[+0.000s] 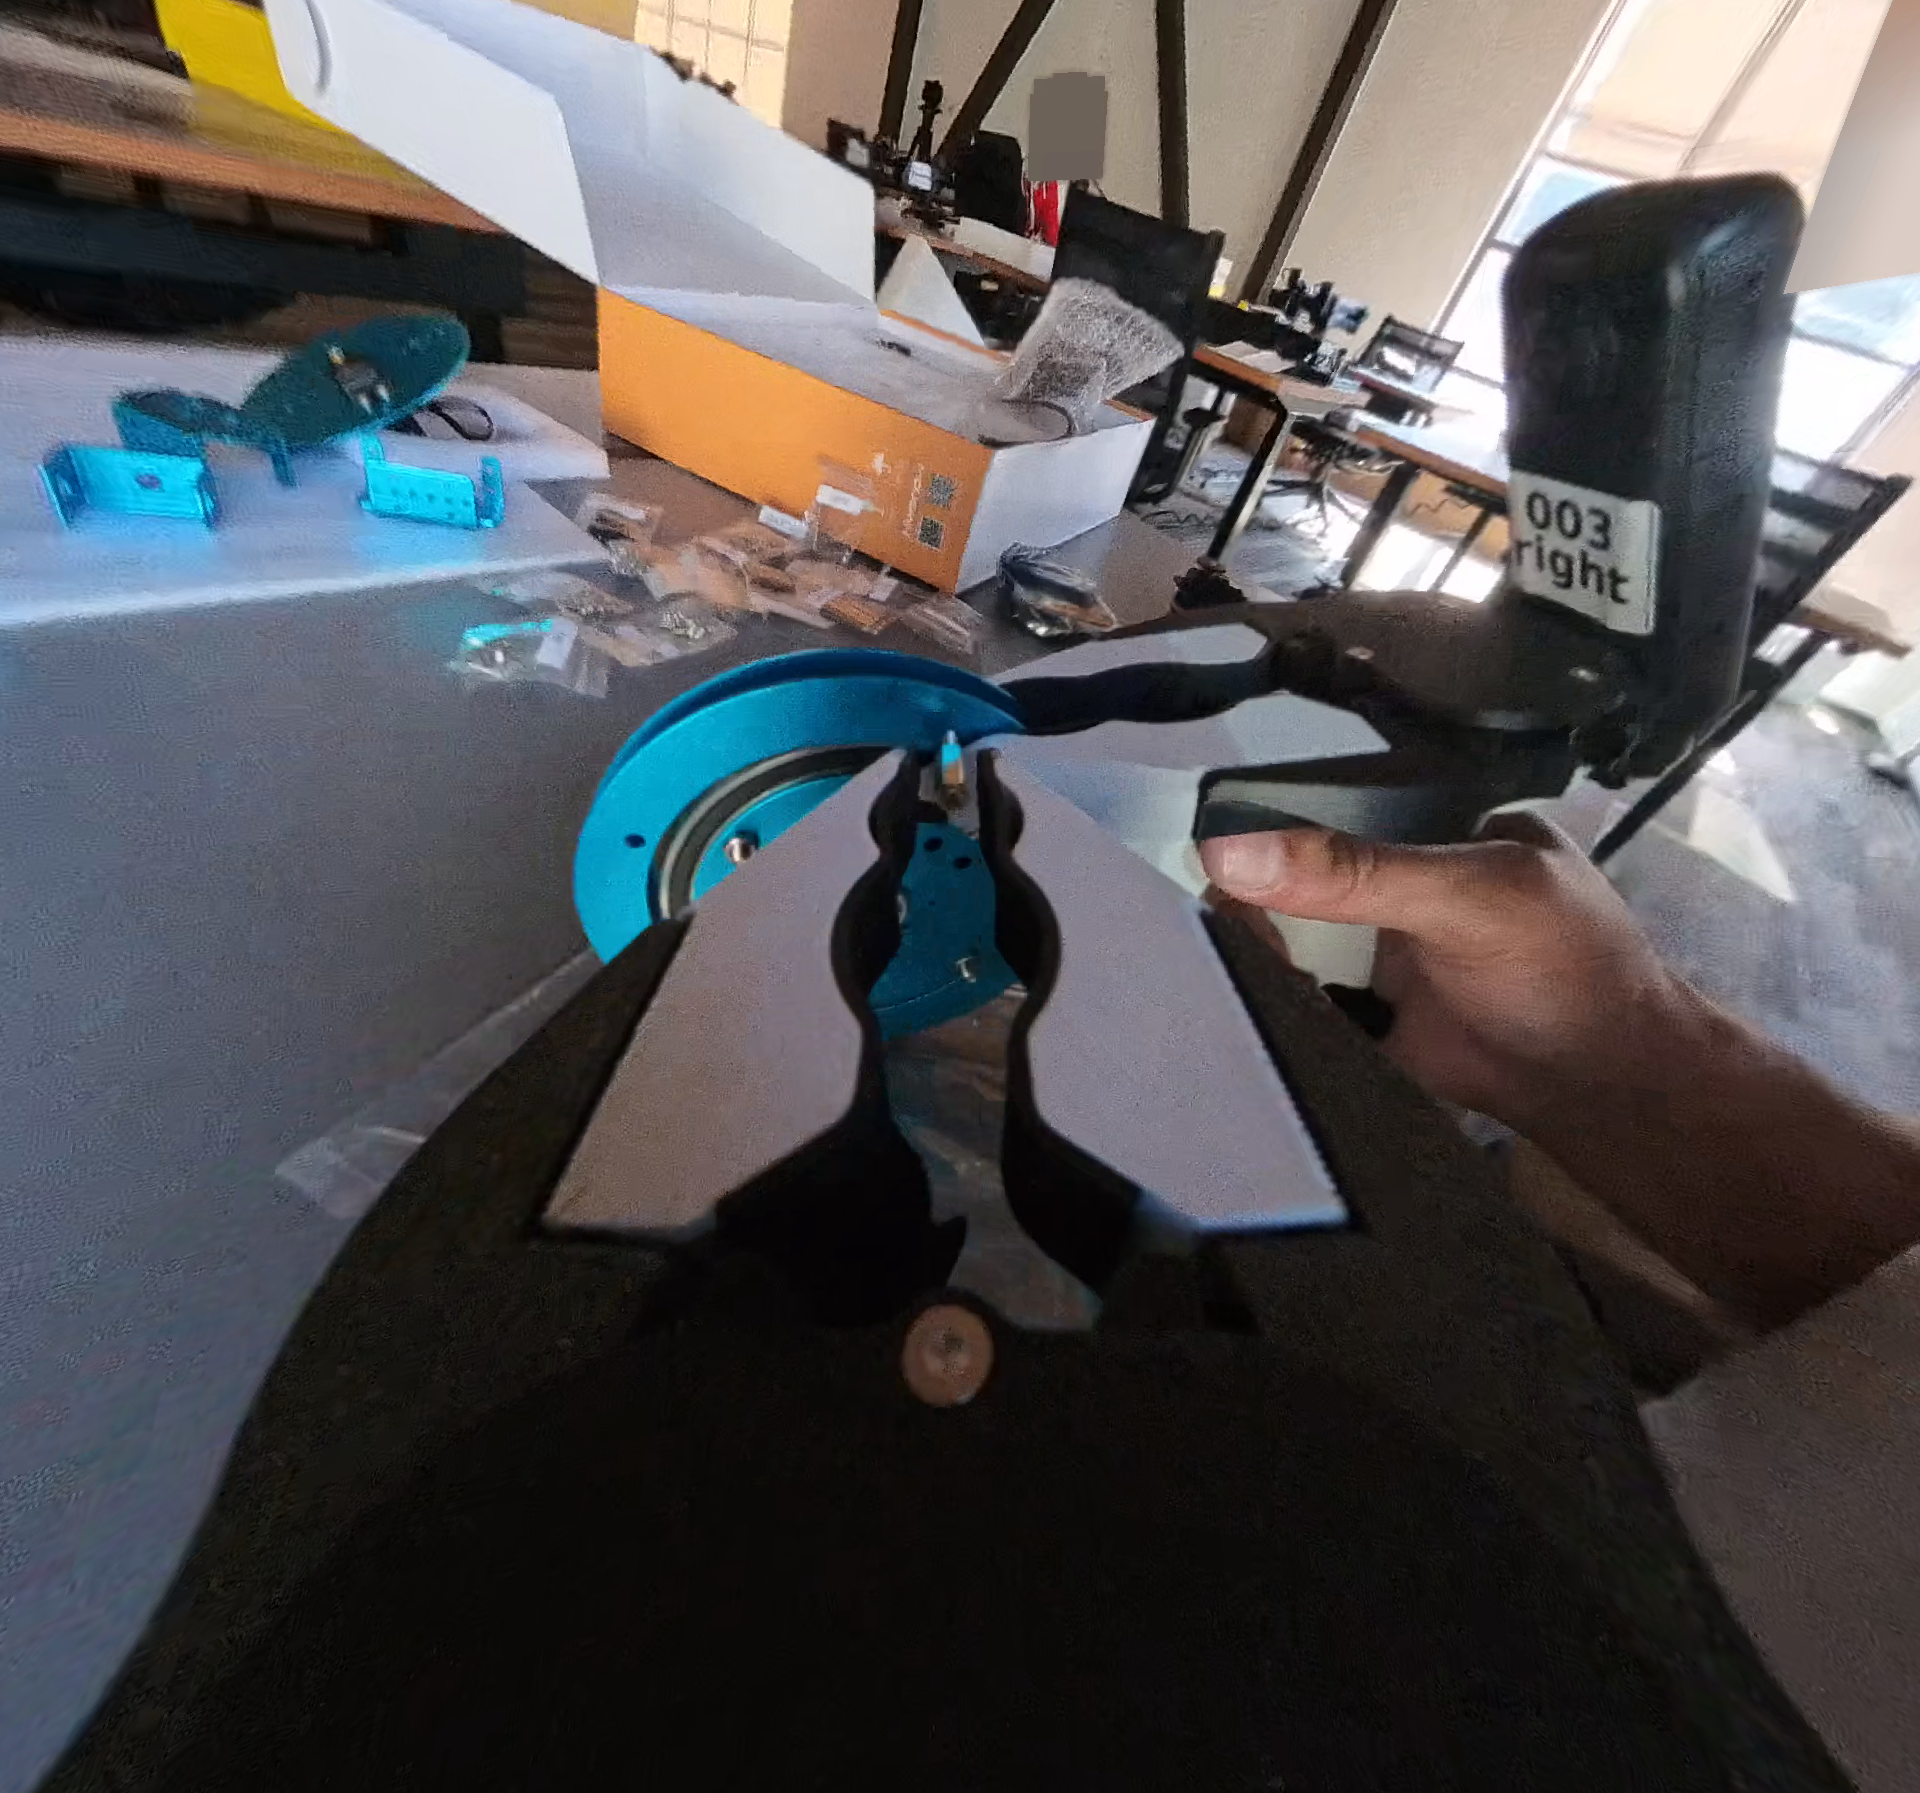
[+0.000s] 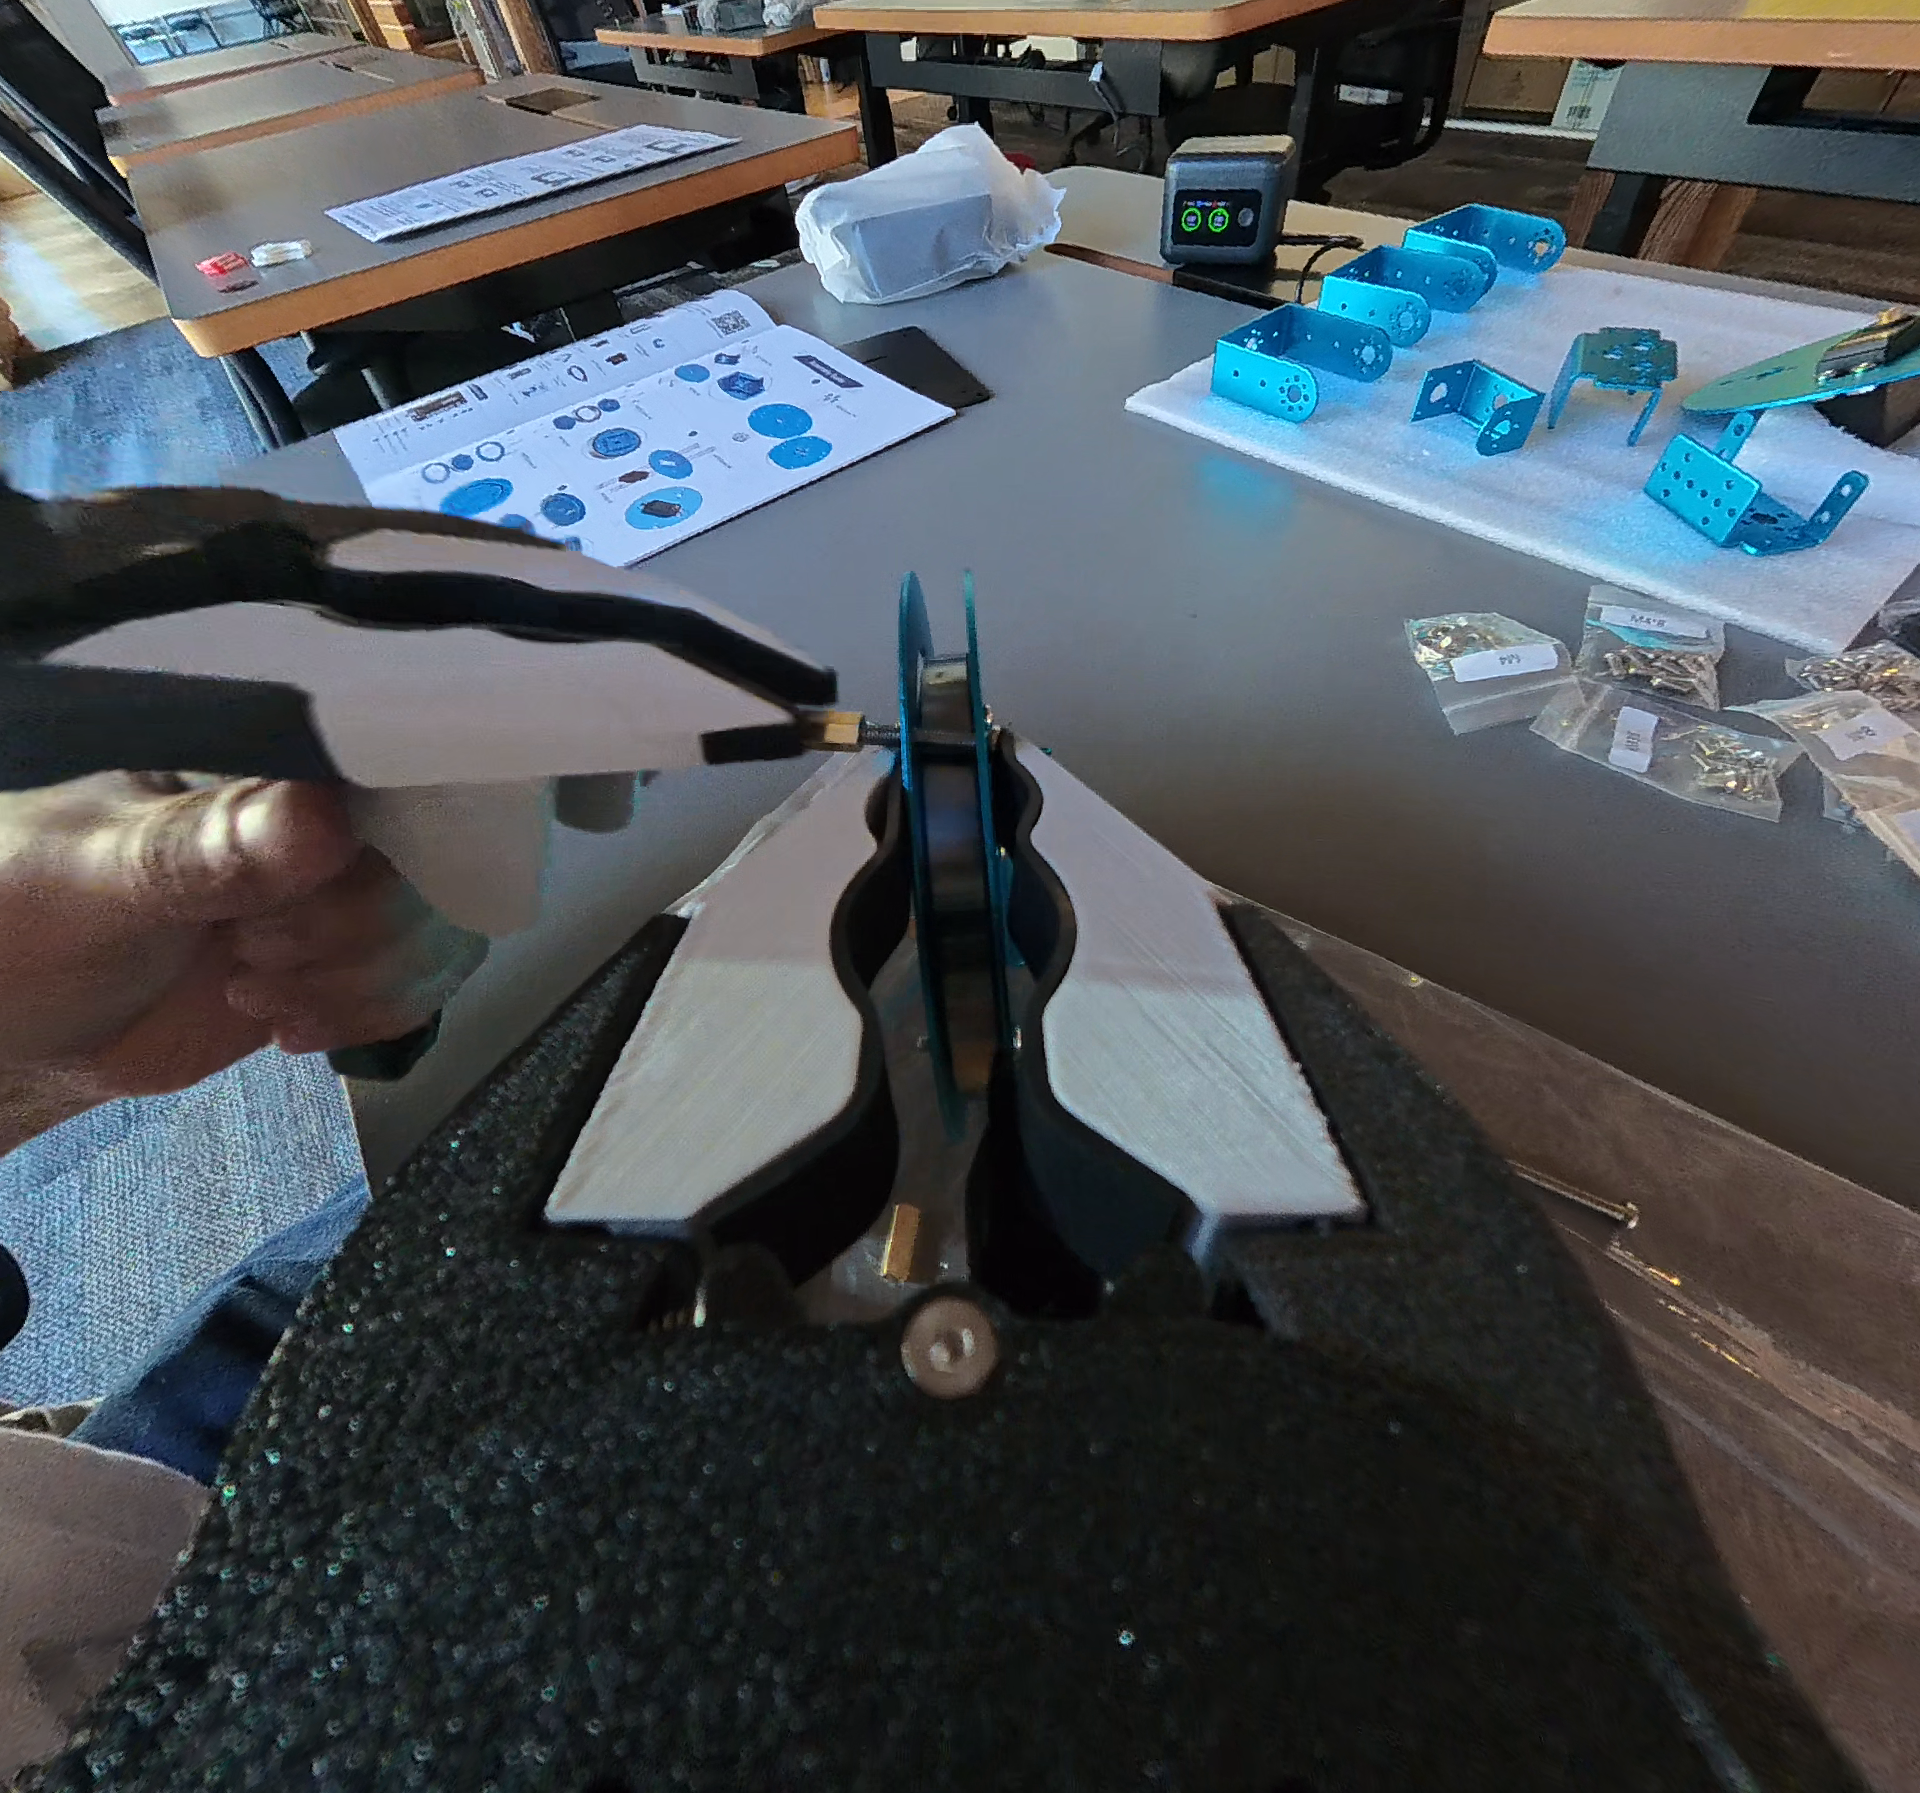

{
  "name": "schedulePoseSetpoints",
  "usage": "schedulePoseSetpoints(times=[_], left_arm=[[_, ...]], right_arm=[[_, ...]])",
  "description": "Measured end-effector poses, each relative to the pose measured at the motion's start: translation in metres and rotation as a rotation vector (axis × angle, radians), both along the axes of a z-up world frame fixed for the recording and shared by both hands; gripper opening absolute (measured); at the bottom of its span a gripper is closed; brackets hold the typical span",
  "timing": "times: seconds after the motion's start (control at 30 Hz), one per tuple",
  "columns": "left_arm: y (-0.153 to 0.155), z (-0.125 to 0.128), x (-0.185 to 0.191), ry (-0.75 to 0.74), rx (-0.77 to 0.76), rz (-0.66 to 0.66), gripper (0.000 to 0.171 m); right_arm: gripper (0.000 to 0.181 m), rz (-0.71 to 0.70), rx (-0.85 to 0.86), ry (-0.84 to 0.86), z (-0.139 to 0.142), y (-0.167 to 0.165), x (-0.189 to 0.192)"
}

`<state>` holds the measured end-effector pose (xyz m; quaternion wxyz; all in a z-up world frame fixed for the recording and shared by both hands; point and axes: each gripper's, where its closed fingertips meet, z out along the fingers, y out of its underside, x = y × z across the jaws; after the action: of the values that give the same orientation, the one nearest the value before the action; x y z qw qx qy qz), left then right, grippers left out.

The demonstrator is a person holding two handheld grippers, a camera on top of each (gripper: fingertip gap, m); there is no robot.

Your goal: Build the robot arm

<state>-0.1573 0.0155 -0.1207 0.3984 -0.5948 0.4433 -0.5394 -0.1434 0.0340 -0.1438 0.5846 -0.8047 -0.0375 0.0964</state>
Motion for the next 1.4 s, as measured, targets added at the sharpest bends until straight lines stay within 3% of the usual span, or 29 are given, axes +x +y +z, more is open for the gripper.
schedulePoseSetpoints(times=[0.1,0.17,0.23,0.33,0.37,0.4,0.43,0.5,0.73,0.8,0.9,0.97,1.03,1.13,1.23,1.27,1.33,1.37,1.4], left_arm=[[-0.002,-0.003,0.002,-0.015,-0.103,-0.047,0.005],[-0.001,-0.004,0.002,0.01,0.011,-0.028,0.004],[0.0,-0.006,0.003,0.082,0.435,0.052,0.004],[0.002,-0.009,0.004,0.221,1.423,0.145,0.005],[0.003,-0.008,0.005,0.238,1.625,0.166,0.005],[0.004,-0.008,0.006,0.237,1.663,0.174,0.006],[0.005,-0.008,0.007,0.227,1.582,0.17,0.006],[0.005,-0.008,0.006,0.197,1.275,0.157,0.006],[0.002,-0.003,0.001,-0.057,-0.23,-0.033,0.017],[0.004,0.0,0.0,-0.139,-0.443,-0.088,0.013],[0.002,0.002,0.003,-0.162,-0.541,-0.121,0.005],[-0.001,0.001,0.005,-0.129,-0.425,-0.11,0.005],[-0.004,0.0,0.005,-0.071,-0.207,-0.091,0.004],[-0.008,-0.002,0.007,0.035,0.306,-0.016,0.004],[-0.01,-0.008,0.008,0.148,0.993,0.092,0.004],[-0.01,-0.01,0.008,0.17,1.16,0.108,0.005],[-0.01,-0.011,0.007,0.192,1.369,0.122,0.004],[-0.009,-0.01,0.006,0.189,1.396,0.131,0.004],[-0.01,-0.008,0.006,0.169,1.329,0.14,0.005]], right_arm=[[0.013,0.003,-0.001,-0.005,0.0,0.0,0.0],[0.013,0.006,-0.002,-0.004,0.0,0.001,0.0],[0.013,0.007,-0.007,0.003,0.0,0.001,0.0],[0.014,0.01,-0.01,0.019,-0.001,-0.001,0.001],[0.013,0.0,-0.008,0.011,-0.001,-0.001,0.002],[0.013,-0.004,-0.01,0.017,-0.001,-0.002,0.004],[0.014,-0.001,-0.011,0.031,-0.001,-0.001,0.005],[0.013,0.001,-0.009,0.035,-0.001,-0.001,0.005],[0.013,-0.006,-0.008,0.035,-0.001,-0.002,0.004],[0.013,-0.004,-0.007,0.03,-0.001,-0.001,0.003],[0.013,-0.007,-0.008,0.031,-0.001,-0.001,0.004],[0.013,-0.006,-0.009,0.037,-0.001,-0.002,0.005],[0.014,-0.009,-0.008,0.037,-0.002,-0.003,0.006],[0.013,-0.013,-0.007,0.04,-0.002,-0.004,0.006],[0.013,-0.016,-0.009,0.047,-0.002,-0.004,0.007],[0.013,-0.019,-0.008,0.044,-0.002,-0.005,0.008],[0.013,-0.018,-0.01,0.039,-0.002,-0.006,0.007],[0.014,-0.017,-0.01,0.038,-0.002,-0.006,0.007],[0.013,-0.018,-0.009,0.039,-0.002,-0.005,0.007]])
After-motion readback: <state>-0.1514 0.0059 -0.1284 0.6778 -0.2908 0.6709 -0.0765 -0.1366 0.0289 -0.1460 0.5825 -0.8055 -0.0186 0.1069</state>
